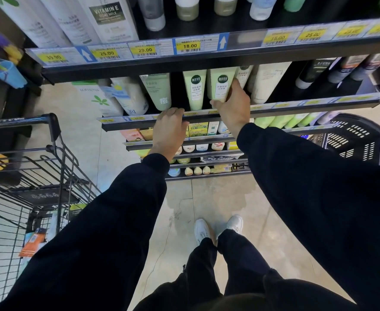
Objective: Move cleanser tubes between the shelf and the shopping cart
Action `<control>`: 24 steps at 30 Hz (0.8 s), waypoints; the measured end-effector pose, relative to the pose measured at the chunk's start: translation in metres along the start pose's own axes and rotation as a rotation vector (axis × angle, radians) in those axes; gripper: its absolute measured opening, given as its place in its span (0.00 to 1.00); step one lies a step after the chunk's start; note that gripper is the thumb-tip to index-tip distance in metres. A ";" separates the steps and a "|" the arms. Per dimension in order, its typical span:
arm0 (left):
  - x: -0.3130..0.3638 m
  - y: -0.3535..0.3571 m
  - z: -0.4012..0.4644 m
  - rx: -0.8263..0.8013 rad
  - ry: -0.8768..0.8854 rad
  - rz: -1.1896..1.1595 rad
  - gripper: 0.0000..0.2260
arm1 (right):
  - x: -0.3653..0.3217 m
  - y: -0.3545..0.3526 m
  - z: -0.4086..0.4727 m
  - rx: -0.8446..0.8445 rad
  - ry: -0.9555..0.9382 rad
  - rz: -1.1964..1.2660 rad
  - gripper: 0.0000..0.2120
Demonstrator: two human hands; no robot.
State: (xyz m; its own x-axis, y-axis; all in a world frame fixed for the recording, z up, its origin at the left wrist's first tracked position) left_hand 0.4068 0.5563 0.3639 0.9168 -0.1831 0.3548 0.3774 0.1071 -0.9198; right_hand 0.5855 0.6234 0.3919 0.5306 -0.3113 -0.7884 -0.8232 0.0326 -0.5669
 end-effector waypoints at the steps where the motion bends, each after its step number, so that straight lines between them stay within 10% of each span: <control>1: 0.000 0.000 0.000 0.002 0.001 -0.001 0.16 | 0.001 0.001 -0.001 -0.004 -0.009 -0.018 0.25; 24: 0.003 -0.003 -0.001 -0.005 -0.002 -0.023 0.14 | 0.002 0.008 0.015 -0.005 0.024 -0.149 0.19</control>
State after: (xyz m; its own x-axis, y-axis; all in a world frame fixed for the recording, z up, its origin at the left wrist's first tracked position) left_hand 0.4085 0.5543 0.3679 0.9081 -0.1837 0.3763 0.3978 0.0978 -0.9123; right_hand 0.5834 0.6373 0.3823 0.6418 -0.3353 -0.6897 -0.7368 -0.0202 -0.6758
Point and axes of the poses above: each hand's wrist, its own z-axis towards the middle knuckle, its own y-axis out of the palm, x = y × z, the point moved 1 cm from there along z, towards the middle knuckle, and after that the axes turned 14 degrees about y, right-handed, at the moved point
